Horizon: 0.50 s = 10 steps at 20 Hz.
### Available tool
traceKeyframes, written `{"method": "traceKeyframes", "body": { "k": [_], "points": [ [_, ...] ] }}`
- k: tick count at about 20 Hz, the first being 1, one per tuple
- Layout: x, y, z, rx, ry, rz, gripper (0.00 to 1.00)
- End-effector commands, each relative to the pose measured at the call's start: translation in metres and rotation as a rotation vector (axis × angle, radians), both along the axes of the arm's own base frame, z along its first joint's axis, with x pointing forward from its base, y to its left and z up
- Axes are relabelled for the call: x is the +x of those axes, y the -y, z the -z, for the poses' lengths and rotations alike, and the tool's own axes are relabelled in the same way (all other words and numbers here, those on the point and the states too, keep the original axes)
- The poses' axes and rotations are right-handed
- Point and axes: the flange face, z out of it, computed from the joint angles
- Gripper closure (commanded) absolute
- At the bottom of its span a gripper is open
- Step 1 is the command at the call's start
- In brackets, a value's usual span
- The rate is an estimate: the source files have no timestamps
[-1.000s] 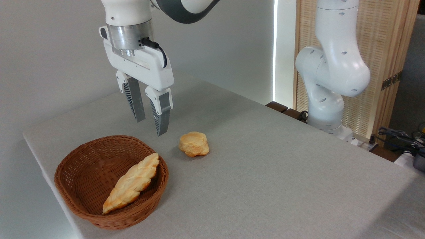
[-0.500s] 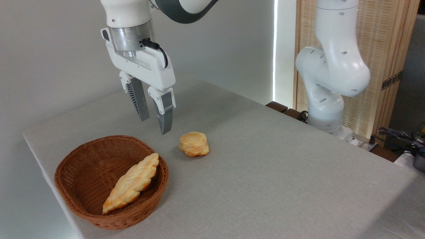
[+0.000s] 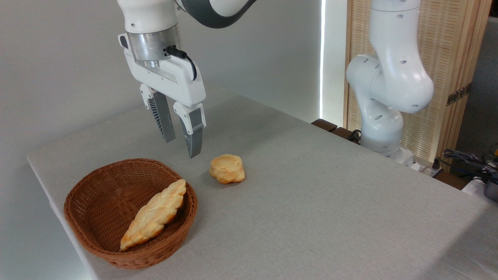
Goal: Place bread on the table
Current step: 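Lower the open gripper into the basket over the long bread roll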
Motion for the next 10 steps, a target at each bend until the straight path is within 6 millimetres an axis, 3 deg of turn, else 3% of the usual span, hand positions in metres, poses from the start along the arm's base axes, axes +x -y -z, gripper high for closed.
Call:
{"method": "traceKeyframes", "body": {
  "k": [1, 5, 10],
  "points": [
    [0.012, -0.004, 0.01, 0.009, 0.007, -0.005, 0.0],
    [0.029, -0.005, 0.024, 0.003, 0.063, -0.016, 0.0],
    [0.048, -0.004, 0.056, 0.009, 0.072, -0.021, 0.0]
  ]
}}
